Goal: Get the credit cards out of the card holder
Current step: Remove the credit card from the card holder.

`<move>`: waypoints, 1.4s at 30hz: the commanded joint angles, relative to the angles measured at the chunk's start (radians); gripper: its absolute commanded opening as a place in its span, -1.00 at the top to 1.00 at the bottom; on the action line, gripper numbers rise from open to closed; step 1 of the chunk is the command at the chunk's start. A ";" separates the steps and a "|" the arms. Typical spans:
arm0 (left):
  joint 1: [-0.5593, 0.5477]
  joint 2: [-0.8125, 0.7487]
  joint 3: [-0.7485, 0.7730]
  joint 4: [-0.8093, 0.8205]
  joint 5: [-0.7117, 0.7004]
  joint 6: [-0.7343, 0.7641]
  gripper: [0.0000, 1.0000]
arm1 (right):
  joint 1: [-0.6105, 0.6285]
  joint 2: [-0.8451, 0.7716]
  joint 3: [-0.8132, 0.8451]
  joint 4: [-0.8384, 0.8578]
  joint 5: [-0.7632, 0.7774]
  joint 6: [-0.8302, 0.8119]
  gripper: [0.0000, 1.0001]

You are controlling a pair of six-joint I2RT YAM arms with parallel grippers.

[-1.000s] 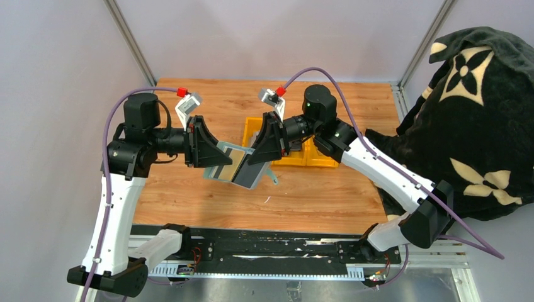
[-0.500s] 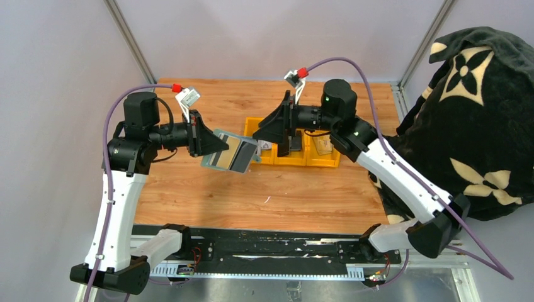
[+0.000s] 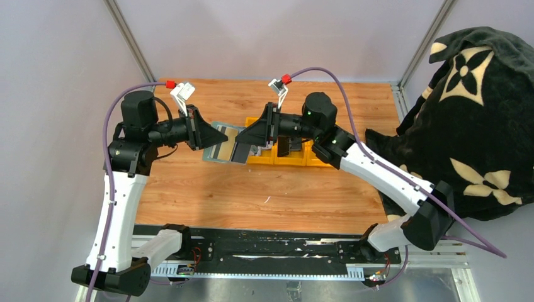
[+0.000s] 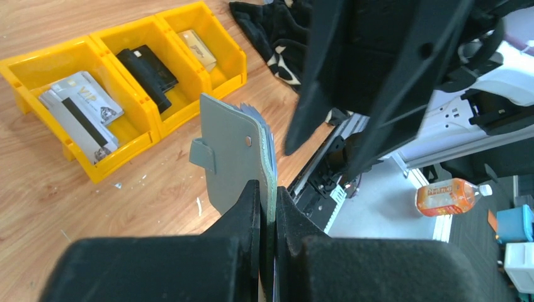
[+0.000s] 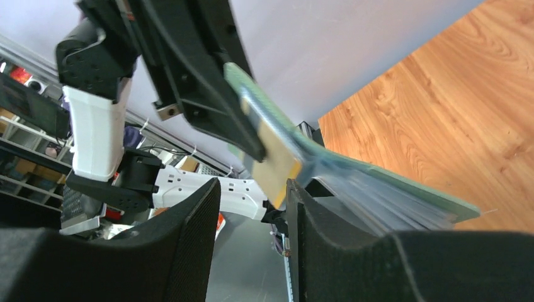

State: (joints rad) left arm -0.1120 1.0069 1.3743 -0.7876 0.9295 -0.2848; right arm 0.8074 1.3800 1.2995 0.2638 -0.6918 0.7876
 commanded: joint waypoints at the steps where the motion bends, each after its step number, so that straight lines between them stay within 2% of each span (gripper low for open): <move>1: 0.017 -0.024 -0.004 0.083 0.066 -0.051 1.00 | 0.015 0.030 -0.011 0.070 -0.022 0.055 0.09; 12: 0.028 -0.058 -0.086 0.307 0.202 -0.246 1.00 | 0.016 0.079 -0.021 0.115 -0.053 0.101 0.14; 13: 0.028 -0.062 -0.093 0.320 0.206 -0.259 1.00 | 0.016 0.083 -0.025 0.145 -0.063 0.119 0.16; 16: 0.028 -0.064 -0.097 0.329 0.203 -0.266 1.00 | 0.018 0.098 -0.028 0.215 -0.104 0.168 0.39; 21: 0.029 -0.055 -0.106 0.331 0.223 -0.273 0.69 | 0.017 0.096 -0.057 0.328 -0.138 0.238 0.94; 23: 0.029 -0.052 -0.114 0.346 0.246 -0.293 0.55 | 0.016 0.090 -0.064 0.330 -0.134 0.241 1.00; 28: 0.029 -0.049 -0.157 0.435 0.326 -0.390 0.20 | 0.015 0.083 -0.091 0.389 -0.130 0.275 1.00; 34: 0.033 -0.050 -0.153 0.451 0.372 -0.412 0.26 | 0.002 0.068 -0.113 0.410 -0.129 0.287 1.00; 42: 0.058 -0.041 -0.143 0.463 0.374 -0.432 0.76 | -0.033 0.021 -0.197 0.463 -0.111 0.322 1.00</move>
State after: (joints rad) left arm -0.0666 0.9699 1.2156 -0.3664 1.2381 -0.6754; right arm 0.8013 1.4364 1.1408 0.6674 -0.8215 1.0878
